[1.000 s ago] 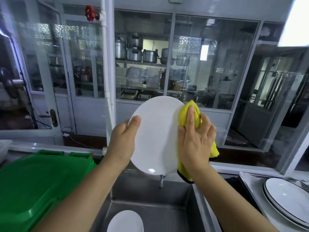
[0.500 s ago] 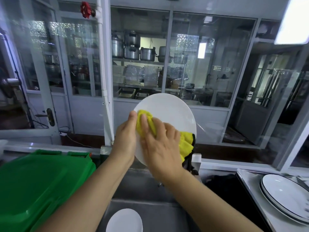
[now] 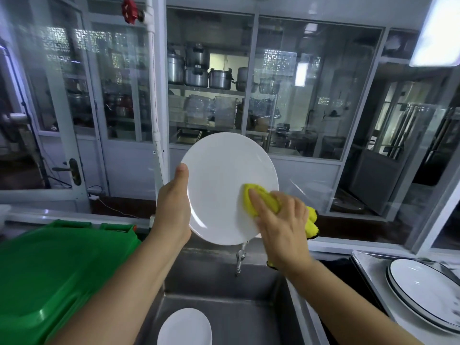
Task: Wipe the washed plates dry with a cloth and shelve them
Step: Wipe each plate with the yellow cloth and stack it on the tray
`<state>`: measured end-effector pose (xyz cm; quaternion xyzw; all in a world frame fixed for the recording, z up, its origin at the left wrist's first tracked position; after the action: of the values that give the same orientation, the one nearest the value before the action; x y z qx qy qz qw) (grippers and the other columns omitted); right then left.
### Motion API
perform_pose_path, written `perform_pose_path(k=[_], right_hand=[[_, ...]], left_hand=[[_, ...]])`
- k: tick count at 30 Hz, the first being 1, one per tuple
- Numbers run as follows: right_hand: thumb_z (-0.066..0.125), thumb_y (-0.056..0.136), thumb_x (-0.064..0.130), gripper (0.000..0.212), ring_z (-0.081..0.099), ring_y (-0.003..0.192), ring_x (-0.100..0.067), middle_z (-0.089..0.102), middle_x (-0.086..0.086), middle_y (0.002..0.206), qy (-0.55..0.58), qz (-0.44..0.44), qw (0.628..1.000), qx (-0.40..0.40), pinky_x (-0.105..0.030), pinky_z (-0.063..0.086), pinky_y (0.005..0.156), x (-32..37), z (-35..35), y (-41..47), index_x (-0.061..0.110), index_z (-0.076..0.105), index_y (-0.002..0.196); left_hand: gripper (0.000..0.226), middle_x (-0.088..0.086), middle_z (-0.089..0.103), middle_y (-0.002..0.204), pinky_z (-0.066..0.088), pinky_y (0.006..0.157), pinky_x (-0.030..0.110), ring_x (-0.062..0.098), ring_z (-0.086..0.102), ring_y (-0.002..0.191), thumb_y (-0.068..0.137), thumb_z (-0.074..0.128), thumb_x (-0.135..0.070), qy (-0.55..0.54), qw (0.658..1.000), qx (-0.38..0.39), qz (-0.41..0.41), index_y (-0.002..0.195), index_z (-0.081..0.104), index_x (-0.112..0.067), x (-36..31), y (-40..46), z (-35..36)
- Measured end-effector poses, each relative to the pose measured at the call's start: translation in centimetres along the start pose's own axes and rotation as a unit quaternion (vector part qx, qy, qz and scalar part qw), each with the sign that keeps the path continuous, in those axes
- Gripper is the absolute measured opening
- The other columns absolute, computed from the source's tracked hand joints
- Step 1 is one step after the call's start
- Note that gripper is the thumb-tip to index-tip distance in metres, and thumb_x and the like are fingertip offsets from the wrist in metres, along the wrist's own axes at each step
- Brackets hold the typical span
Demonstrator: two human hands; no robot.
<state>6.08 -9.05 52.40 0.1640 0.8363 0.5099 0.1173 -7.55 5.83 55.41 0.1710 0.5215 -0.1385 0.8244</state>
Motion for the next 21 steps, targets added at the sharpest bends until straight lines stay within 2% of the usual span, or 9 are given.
perform_pose_path(k=[3, 5, 7, 9, 11, 13, 16, 18, 21], right_hand=[[0.037, 0.094, 0.035, 0.045, 0.034, 0.099, -0.028, 0.037, -0.008, 0.12, 0.046, 0.078, 0.996, 0.02, -0.045, 0.036, 0.086, -2.5, -0.3, 2.4, 0.029, 0.042, 0.138], [0.034, 0.095, 0.034, 0.049, 0.033, 0.105, -0.024, 0.037, -0.007, 0.119, 0.138, 0.139, 0.979, 0.054, -0.039, 0.032, 0.093, -3.7, -0.2, 3.9, 0.028, 0.036, 0.144], [0.037, 0.097, 0.033, 0.047, 0.035, 0.104, -0.013, 0.038, -0.005, 0.117, 0.255, 0.208, 0.942, 0.071, -0.031, 0.029, 0.099, -4.3, -0.4, 5.3, 0.027, 0.038, 0.144], [0.048, 0.099, 0.032, 0.031, 0.046, 0.097, 0.0, 0.046, -0.003, 0.114, 0.343, 0.249, 0.9, 0.104, -0.03, 0.038, 0.098, -4.1, -0.8, 6.0, 0.032, 0.05, 0.131], [0.063, 0.092, 0.025, 0.023, 0.061, 0.095, -0.007, 0.061, 0.001, 0.109, 0.444, 0.298, 0.832, 0.149, -0.038, 0.052, 0.089, -3.4, -0.9, 5.7, 0.037, 0.058, 0.11], [0.068, 0.087, 0.014, 0.027, 0.069, 0.089, -0.019, 0.072, 0.001, 0.1, 0.519, 0.326, 0.774, 0.158, -0.042, 0.057, 0.081, -2.7, -1.2, 5.2, 0.032, 0.063, 0.107], [0.064, 0.089, 0.009, 0.02, 0.071, 0.083, -0.022, 0.074, -0.003, 0.092, 0.575, 0.344, 0.729, 0.143, -0.041, 0.058, 0.074, -1.7, -1.5, 4.9, 0.022, 0.066, 0.104], [0.063, 0.09, 0.007, 0.02, 0.07, 0.083, -0.021, 0.074, -0.002, 0.09, 0.573, 0.333, 0.741, 0.112, -0.039, 0.058, 0.074, -1.1, -1.4, 4.9, 0.022, 0.067, 0.1], [0.065, 0.087, 0.008, 0.022, 0.064, 0.088, -0.014, 0.07, 0.005, 0.092, 0.425, 0.259, 0.866, 0.049, -0.031, 0.053, 0.081, -0.2, -1.1, 4.7, 0.028, 0.066, 0.095]], left_hand=[[0.033, -0.004, 0.069, 0.087, 0.053, 0.083, 0.042, 0.022, 0.065, 0.089, 0.096, 0.041, -0.05, 0.018, 1.0, 0.017, -0.006, 0.082, 0.063, -0.029, 0.4, -0.2, -0.1], [0.035, -0.003, 0.069, 0.087, 0.054, 0.079, 0.041, 0.023, 0.065, 0.088, 0.096, 0.039, -0.051, 0.024, 0.999, 0.023, -0.012, 0.083, 0.063, -0.029, 0.9, -0.1, -0.2], [0.037, -0.003, 0.069, 0.088, 0.054, 0.079, 0.041, 0.023, 0.065, 0.088, 0.097, 0.038, -0.051, 0.022, 0.999, 0.025, -0.015, 0.083, 0.064, -0.028, 1.2, 0.0, -0.4], [0.037, -0.003, 0.069, 0.087, 0.053, 0.078, 0.04, 0.021, 0.065, 0.086, 0.097, 0.037, -0.051, 0.025, 0.999, 0.024, -0.014, 0.082, 0.063, -0.029, 1.3, 0.2, -0.5], [0.037, -0.004, 0.067, 0.084, 0.053, 0.074, 0.036, 0.02, 0.064, 0.084, 0.097, 0.036, -0.051, 0.032, 0.999, 0.026, -0.011, 0.08, 0.062, -0.029, 1.2, 0.5, -0.4], [0.036, -0.007, 0.066, 0.085, 0.05, 0.069, 0.031, 0.017, 0.062, 0.084, 0.097, 0.036, -0.051, 0.064, 0.997, 0.033, 0.001, 0.083, 0.061, -0.029, 1.1, 0.9, -0.3], [0.041, -0.006, 0.061, 0.102, 0.046, 0.08, 0.032, 0.018, 0.058, 0.098, 0.097, 0.035, -0.051, 0.175, 0.984, 0.032, 0.02, 0.112, 0.059, -0.022, 1.3, 2.7, -0.5], [0.043, 0.001, 0.056, 0.117, 0.044, 0.09, 0.036, 0.023, 0.054, 0.108, 0.095, 0.045, -0.046, 0.284, 0.958, 0.013, 0.044, 0.126, 0.049, -0.018, 1.4, 3.4, -0.5], [0.045, 0.005, 0.056, 0.121, 0.043, 0.088, 0.032, 0.023, 0.054, 0.112, 0.089, 0.06, -0.036, 0.288, 0.955, 0.013, 0.074, 0.126, 0.05, -0.012, 1.9, 1.8, 0.5]])
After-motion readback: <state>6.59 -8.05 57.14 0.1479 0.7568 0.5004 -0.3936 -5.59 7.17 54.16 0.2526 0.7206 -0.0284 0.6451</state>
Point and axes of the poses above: each hand's wrist, its own y-axis towards the middle knuckle, its own z-axis out of the palm, x = y × z, the point moved 5 cm from there along y, towards the middle knuckle
